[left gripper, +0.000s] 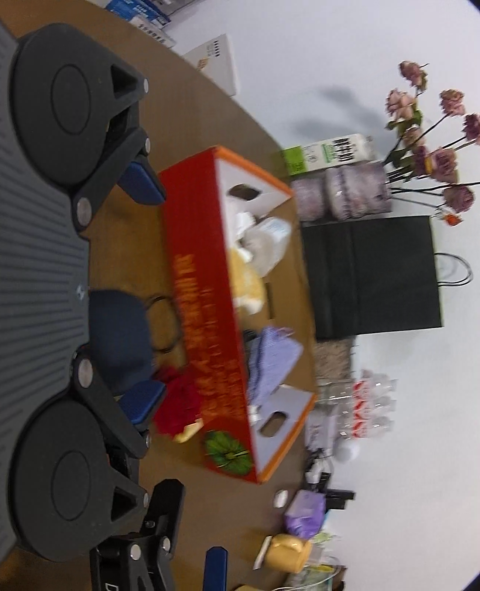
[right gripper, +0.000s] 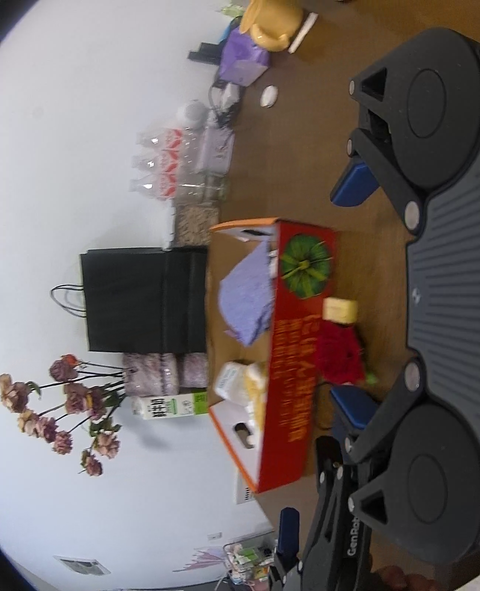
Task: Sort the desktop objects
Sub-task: 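Withdraw both open tools from the box toward the navy case and rose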
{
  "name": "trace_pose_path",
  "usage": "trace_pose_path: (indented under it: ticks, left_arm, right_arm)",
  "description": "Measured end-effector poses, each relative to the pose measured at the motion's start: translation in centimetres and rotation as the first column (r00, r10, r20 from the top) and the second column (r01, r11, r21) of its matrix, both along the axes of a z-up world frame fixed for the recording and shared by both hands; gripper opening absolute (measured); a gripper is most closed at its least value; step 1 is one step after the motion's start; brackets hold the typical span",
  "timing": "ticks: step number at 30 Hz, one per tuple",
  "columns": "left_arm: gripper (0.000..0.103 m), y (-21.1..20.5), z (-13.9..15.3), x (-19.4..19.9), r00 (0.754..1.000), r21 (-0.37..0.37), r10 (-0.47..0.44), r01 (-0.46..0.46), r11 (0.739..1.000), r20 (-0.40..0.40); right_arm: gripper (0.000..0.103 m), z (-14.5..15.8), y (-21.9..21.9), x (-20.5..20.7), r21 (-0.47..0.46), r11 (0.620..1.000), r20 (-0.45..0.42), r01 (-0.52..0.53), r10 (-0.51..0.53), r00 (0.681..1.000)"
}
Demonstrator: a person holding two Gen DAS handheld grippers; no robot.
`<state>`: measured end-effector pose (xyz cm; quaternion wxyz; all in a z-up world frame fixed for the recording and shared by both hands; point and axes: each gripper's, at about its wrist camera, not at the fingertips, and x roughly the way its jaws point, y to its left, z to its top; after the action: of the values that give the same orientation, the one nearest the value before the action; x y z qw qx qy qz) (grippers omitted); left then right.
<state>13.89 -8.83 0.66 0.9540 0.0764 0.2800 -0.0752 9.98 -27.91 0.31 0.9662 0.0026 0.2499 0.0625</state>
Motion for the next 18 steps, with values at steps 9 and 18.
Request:
trace_pose_path:
  ticks: [9,18]
  left_arm:
    - [0.103,-1.1,-2.4,-0.3,0.993,-0.02,0.016,-0.019,1.0,-0.119]
    - [0.103,-1.9,-3.9,0.9,0.981,-0.038,0.032,-0.04,0.998,-0.192]
  right_arm:
    - [0.103,-2.2,-1.4,-1.3,-0.003,1.0,-0.063,0.013,-0.013,0.998]
    - [0.103,-3.0,-2.3,-1.1,0.005,1.0,-0.088,0.028,-0.028,0.996]
